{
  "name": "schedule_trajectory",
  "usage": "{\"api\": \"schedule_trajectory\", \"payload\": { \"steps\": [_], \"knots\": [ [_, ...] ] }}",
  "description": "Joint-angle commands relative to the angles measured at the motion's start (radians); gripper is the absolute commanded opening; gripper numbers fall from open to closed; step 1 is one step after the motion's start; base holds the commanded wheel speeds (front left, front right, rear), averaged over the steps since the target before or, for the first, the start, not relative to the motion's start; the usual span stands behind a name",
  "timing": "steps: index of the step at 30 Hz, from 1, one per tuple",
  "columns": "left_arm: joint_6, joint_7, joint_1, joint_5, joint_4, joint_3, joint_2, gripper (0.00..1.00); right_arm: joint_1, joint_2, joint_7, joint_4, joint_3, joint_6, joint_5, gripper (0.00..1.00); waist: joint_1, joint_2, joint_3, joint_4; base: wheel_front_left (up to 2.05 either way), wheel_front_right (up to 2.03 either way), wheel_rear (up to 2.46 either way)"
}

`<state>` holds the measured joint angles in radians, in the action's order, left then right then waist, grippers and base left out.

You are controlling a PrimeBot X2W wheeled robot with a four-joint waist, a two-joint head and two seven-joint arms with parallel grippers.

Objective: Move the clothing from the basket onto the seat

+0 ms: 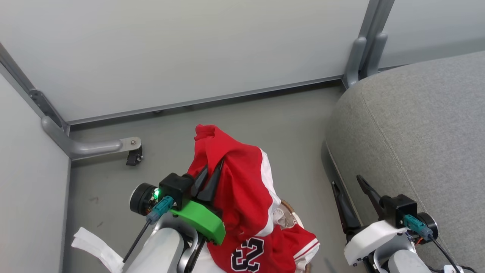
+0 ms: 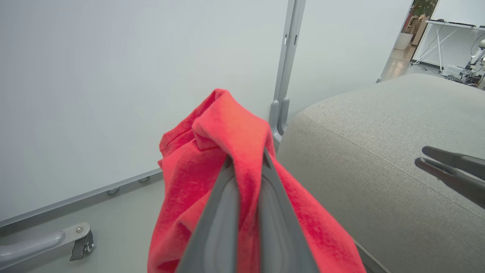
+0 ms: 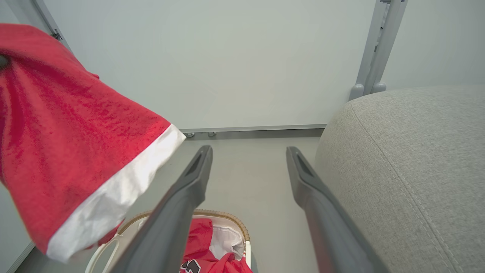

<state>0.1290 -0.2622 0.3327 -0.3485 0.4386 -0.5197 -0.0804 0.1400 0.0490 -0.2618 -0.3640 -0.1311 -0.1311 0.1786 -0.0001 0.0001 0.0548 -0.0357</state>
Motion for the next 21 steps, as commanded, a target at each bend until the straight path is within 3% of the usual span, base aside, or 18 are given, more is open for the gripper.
{"api": "schedule_trajectory", "payload": {
  "steps": [1,10,21],
  "knots": [
    [0.003,-0.004,0.001,0.018,-0.018,0.005,0.001,0.00,-0.020,0.004,-0.005,-0.005,-0.001,0.001,0.006,1.00,0.0001,-0.0001,-0.044,0.016,0.00,0.00,0.00],
    [0.003,-0.004,0.016,0.028,-0.101,0.028,0.010,0.00,-0.061,0.003,-0.005,-0.016,-0.060,0.001,-0.003,1.00,0.0001,-0.0001,-0.077,0.010,0.00,0.00,0.00],
    [0.003,-0.004,0.015,0.033,-0.107,0.024,0.013,0.00,-0.009,0.004,-0.005,0.069,-0.343,0.001,0.018,1.00,0.0001,-0.0001,-0.074,0.021,0.00,0.00,0.00]
  ]
}}
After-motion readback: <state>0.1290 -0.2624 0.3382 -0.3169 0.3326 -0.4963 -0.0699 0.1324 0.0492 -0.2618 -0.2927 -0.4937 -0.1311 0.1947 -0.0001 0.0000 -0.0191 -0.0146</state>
